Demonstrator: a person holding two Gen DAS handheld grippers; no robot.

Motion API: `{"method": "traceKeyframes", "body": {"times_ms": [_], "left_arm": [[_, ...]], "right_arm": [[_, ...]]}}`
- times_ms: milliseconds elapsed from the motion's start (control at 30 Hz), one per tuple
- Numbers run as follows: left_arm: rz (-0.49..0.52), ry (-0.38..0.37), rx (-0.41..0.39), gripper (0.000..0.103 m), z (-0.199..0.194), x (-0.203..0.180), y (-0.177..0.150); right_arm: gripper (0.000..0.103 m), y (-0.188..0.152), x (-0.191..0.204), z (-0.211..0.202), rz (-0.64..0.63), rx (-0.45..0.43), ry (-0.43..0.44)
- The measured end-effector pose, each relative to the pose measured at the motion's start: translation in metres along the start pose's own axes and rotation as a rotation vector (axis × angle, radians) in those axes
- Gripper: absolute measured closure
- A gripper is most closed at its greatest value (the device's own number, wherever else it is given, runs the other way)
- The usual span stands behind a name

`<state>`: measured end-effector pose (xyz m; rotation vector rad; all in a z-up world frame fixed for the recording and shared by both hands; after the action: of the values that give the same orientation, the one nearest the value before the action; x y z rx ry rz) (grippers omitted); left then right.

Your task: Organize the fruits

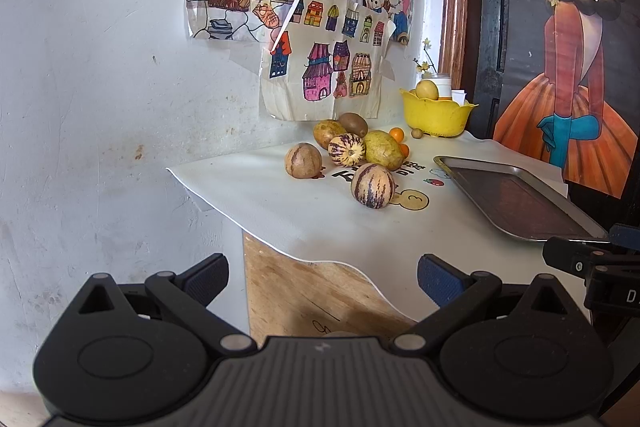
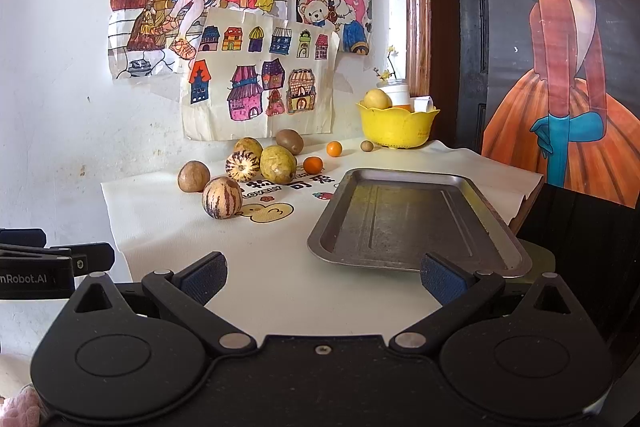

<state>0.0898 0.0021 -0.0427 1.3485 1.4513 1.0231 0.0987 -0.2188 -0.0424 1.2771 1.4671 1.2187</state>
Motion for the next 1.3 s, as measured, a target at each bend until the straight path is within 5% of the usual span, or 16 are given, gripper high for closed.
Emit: {"method": "traceKeyframes", "body": {"times_ms": [1300], "left_arm": [[0.004,0.002,0.004,0.000,0.0004,-0.0008,-0.0004]], "right_arm": [[0.000,-0.0030,-0.0005,0.0013,-0.001,0.007,0.000]]}}
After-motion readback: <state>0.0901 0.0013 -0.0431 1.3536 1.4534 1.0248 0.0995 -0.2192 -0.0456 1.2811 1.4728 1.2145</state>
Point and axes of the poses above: each gripper's, at about its wrist camera, not at the fingertips, and z roughly the way its jaws point, x to its left, y to its top, the point moved 10 cm from there along z, roughly the way its jaws point, and after that the axes turned 9 degrees about -x, right-handed, at the moved point
